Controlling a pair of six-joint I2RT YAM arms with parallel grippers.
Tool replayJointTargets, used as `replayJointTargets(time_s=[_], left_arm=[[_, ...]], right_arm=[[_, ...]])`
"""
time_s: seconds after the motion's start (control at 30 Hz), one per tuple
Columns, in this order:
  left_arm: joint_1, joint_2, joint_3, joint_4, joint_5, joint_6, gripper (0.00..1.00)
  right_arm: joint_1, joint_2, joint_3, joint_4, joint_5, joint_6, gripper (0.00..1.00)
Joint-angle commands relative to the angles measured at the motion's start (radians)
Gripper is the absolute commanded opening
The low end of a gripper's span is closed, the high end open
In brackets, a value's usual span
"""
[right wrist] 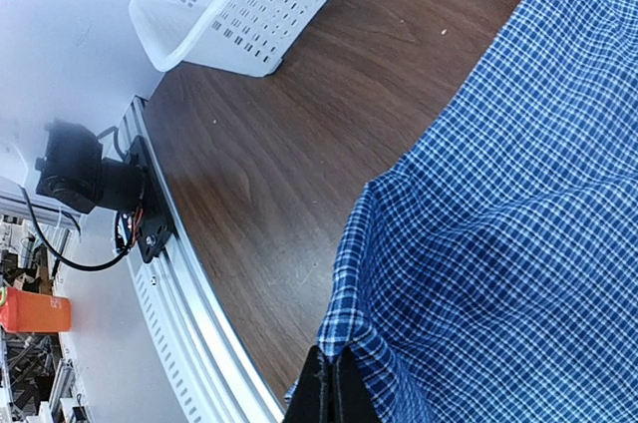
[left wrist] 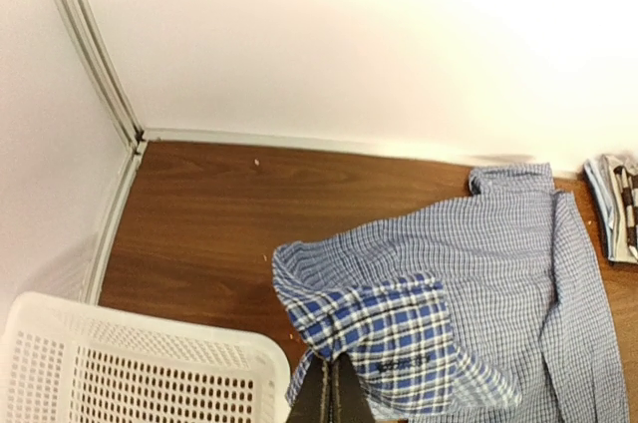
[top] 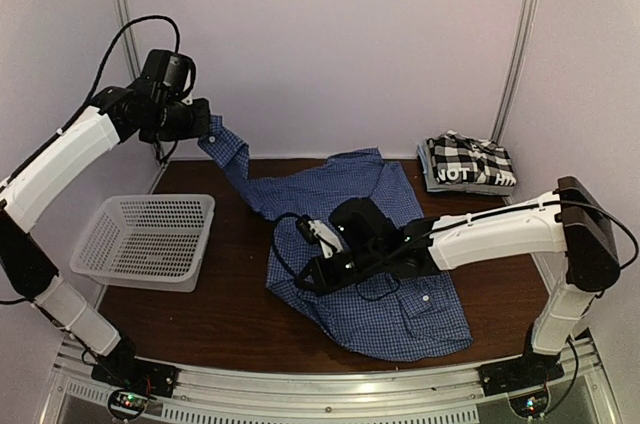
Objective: Fold and stack the long sleeve shirts
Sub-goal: Pick up the 1/3-folded shirt from the center of the board, then fold the 1/3-folded shirt at the center of the board.
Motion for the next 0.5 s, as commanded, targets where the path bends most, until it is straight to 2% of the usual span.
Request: replayJointTargets(time_s=[0.0,0.2,0.47], left_arm=[[0.079,0.068,0.103,0.110,0.091,0.125,0.00],[0.167,0.150,0.213,0.153,0.176,0.156,0.00],[0.203,0.304,0.384,0.163,0.259,0.180,0.00]], right_arm=[[0.050,0.040,0.073,-0.042,0.055,-0.013,0.00],[0.135,0.120,0.185,-0.132,0.089,-0.040,0.00],[0.178,0.220,0.312,-0.222,0.123,-0.065,0.00]])
